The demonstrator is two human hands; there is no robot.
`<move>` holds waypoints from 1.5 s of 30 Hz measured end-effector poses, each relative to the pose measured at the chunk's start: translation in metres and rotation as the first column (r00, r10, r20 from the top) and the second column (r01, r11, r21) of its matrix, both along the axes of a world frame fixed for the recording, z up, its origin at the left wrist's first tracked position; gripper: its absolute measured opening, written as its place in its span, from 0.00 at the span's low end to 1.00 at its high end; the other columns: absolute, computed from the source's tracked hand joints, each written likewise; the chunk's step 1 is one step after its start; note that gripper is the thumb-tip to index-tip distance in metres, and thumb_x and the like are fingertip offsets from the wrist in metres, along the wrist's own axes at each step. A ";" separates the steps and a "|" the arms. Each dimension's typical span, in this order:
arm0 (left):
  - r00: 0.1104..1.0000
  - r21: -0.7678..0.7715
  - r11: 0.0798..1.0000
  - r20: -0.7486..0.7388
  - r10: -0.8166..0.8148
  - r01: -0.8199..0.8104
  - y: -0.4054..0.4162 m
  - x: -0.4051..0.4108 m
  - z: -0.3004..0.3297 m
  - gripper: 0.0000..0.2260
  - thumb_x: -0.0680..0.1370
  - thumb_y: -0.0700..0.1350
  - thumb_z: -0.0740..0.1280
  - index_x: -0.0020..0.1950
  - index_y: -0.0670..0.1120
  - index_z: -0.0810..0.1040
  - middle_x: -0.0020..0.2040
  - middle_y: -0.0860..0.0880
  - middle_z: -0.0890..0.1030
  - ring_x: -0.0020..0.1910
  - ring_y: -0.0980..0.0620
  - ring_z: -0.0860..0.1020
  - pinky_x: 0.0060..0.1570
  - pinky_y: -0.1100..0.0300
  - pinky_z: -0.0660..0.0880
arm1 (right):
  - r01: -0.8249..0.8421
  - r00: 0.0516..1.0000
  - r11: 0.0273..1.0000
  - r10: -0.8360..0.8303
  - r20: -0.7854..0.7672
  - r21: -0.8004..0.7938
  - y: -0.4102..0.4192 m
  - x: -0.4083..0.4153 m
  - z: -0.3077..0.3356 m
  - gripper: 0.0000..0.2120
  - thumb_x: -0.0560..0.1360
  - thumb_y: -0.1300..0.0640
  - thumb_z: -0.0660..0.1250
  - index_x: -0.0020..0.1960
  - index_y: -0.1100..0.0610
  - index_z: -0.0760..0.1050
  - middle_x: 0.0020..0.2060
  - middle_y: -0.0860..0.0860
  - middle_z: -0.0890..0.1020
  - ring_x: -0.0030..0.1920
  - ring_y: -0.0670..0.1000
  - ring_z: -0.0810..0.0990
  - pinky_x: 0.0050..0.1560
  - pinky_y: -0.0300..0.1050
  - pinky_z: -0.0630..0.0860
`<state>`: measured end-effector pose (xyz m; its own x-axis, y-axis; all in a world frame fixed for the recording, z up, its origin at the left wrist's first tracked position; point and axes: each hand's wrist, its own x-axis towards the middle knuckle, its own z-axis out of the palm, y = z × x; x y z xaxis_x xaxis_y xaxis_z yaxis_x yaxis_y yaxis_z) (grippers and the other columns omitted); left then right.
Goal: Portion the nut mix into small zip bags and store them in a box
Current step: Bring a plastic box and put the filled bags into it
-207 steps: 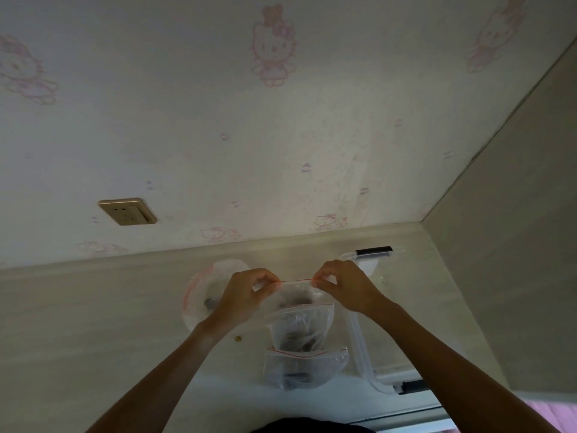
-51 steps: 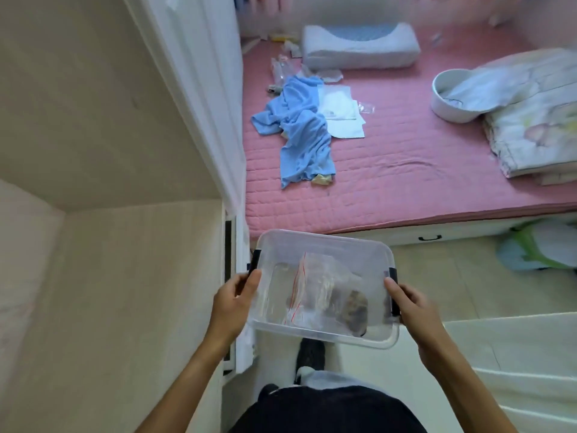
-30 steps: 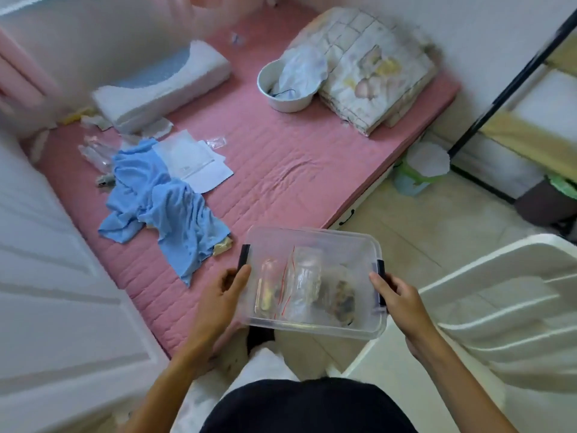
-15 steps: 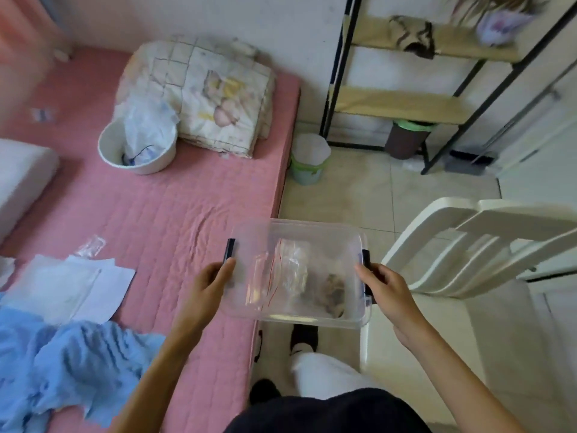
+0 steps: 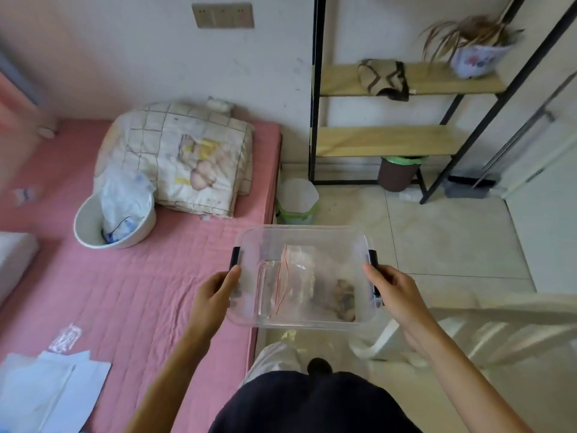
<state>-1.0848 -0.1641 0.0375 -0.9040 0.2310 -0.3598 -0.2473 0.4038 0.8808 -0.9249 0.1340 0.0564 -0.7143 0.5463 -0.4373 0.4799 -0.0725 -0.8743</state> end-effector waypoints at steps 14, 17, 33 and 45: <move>0.897 -0.020 0.897 0.038 -0.440 0.441 0.213 -0.221 -0.005 0.23 0.75 0.68 0.65 0.51 0.51 0.85 0.43 0.54 0.86 0.42 0.59 0.83 0.44 0.61 0.77 | 0.425 0.902 0.905 -0.425 0.075 0.015 0.110 -0.111 -0.019 0.18 0.81 0.46 0.67 0.38 0.57 0.73 0.24 0.42 0.72 0.27 0.44 0.73 0.30 0.34 0.72; 0.805 -0.025 0.805 0.026 -0.593 0.593 0.272 -0.262 -0.003 0.20 0.75 0.68 0.64 0.50 0.54 0.84 0.43 0.60 0.85 0.40 0.63 0.83 0.38 0.67 0.77 | 0.581 0.811 0.814 -0.580 0.077 0.007 0.120 -0.122 -0.018 0.20 0.80 0.45 0.67 0.42 0.62 0.77 0.28 0.48 0.77 0.30 0.48 0.76 0.32 0.38 0.75; 0.258 -0.081 0.254 0.038 -0.966 0.964 0.573 -0.226 -0.030 0.27 0.71 0.75 0.65 0.47 0.53 0.85 0.44 0.53 0.86 0.44 0.56 0.84 0.50 0.54 0.78 | 0.958 0.274 0.281 -0.955 0.115 0.050 0.187 -0.057 -0.014 0.18 0.80 0.43 0.67 0.44 0.57 0.77 0.30 0.49 0.77 0.31 0.48 0.78 0.37 0.43 0.76; 0.323 -0.085 0.317 0.077 -0.943 0.945 0.728 -0.138 -0.009 0.25 0.69 0.72 0.68 0.49 0.51 0.86 0.43 0.55 0.86 0.46 0.52 0.85 0.50 0.55 0.81 | 0.947 0.314 0.318 -0.946 0.083 0.048 0.353 0.034 0.003 0.15 0.80 0.44 0.67 0.45 0.55 0.79 0.35 0.54 0.79 0.37 0.54 0.81 0.37 0.42 0.76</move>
<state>-1.2229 0.5639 0.0289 -0.0941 0.8897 -0.4467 0.3506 0.4496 0.8216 -0.8910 0.4871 0.0593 0.3244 0.8218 -0.4684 0.1442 -0.5324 -0.8341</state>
